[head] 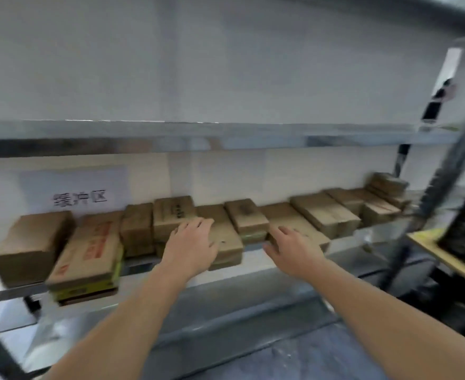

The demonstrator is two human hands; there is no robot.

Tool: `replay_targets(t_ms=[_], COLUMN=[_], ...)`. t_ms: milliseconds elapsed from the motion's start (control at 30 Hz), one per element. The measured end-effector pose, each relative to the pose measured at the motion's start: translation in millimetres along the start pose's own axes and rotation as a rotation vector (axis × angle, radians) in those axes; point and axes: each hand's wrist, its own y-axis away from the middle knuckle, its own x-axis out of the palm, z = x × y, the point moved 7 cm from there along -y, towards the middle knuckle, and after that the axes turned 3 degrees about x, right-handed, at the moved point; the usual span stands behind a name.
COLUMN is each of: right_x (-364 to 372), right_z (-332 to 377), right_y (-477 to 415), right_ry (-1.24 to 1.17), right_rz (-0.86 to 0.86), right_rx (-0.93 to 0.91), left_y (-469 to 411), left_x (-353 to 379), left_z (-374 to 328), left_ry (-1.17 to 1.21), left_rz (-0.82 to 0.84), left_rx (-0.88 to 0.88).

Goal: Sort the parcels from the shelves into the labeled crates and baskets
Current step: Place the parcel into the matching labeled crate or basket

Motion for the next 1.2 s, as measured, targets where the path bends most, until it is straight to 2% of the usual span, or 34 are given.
replay_targets(t_ms=[267,600,867,1000,1200], right_x=[-34,-23,-29,-28,-26], right_z=[-182,-336,-480,-538,-603], right_y=[57,73,-2,-45,-101], right_ry=[0.073,0.072,0.140,0.133,0.067], right_rz=[-0.047,-0.060,-0.023,0.007,-0.036], right_rx=[0.224,0.472,0.589,0.583,0.513], left_y=[-67,-143,-265,-323,-390], left_x=[64,141,234,265,294], left_z=[-174,-306,-410,-448,-489], left_ry=[-0.011,0.008,0.100,0.155,0.165], left_rz=[0.107,0.167,0.243,0.263,0.253], left_rx=[0.215,0.394,0.442,0.416,0.399])
